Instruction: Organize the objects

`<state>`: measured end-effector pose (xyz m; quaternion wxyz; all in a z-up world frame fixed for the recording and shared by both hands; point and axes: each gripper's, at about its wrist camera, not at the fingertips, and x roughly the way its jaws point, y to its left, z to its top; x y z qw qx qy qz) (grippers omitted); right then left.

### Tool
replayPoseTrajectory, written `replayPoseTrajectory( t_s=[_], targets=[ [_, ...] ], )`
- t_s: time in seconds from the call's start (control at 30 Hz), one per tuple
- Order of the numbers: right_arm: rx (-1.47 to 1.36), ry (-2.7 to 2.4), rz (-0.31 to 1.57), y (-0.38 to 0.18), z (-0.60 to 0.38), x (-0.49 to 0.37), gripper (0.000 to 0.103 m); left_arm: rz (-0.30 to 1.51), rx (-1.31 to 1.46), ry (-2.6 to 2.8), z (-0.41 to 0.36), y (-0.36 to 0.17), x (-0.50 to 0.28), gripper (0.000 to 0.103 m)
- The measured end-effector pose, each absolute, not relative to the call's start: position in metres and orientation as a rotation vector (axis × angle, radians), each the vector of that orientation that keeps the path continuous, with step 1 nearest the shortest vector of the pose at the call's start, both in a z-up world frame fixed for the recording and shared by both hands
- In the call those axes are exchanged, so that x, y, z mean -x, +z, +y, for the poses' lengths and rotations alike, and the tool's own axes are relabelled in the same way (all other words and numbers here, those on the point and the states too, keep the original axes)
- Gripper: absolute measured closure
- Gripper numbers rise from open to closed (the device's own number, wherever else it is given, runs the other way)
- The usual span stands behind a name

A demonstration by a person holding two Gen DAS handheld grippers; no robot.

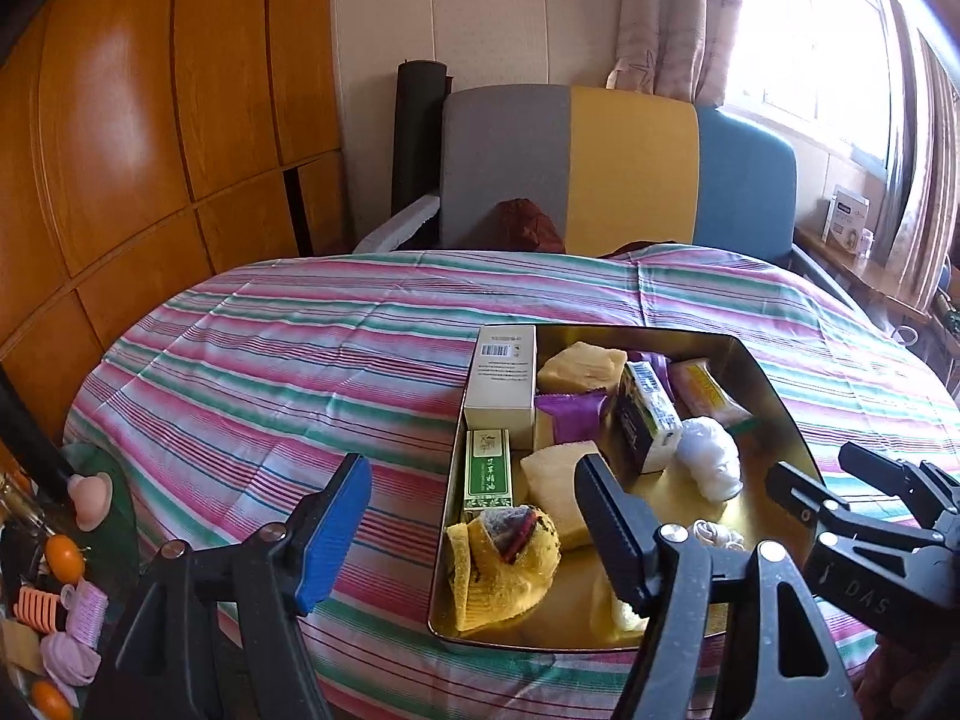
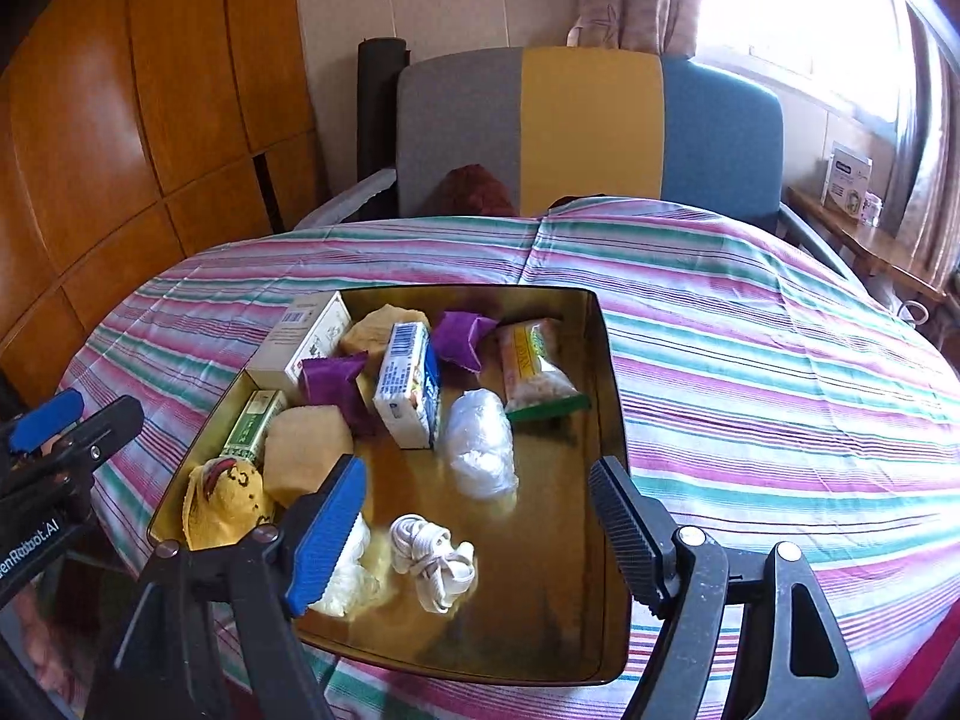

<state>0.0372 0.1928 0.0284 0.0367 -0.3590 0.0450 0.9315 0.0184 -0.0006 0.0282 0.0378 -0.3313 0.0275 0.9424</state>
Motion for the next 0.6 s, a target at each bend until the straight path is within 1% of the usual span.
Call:
replayPoseTrajectory(
  t_s=[0.3,0.37,0.4,0.6],
  targets=[
    [1.109,2.867,0.131,0.0261,0.1902,-0.0357,0.026,0.084,1.034,2.876,0.0002,0.0237,-0.0172,0.033],
    [1.116,2.867,0.13,0.0252,0.189,-0.0349,0.026,0.071,1.014,2.876,-0.0009,0.0239,-0.0183,0.036],
    [1.119,2.868,0.128,0.0244,0.1881,-0.0346,0.026,0.066,1.008,2.879,-0.0016,0.0242,-0.0187,0.038],
    [1.136,2.867,0.125,0.0203,0.1848,-0.0325,0.026,0.064,1.0,2.886,-0.0025,0.0253,-0.0177,0.039]
  ],
)
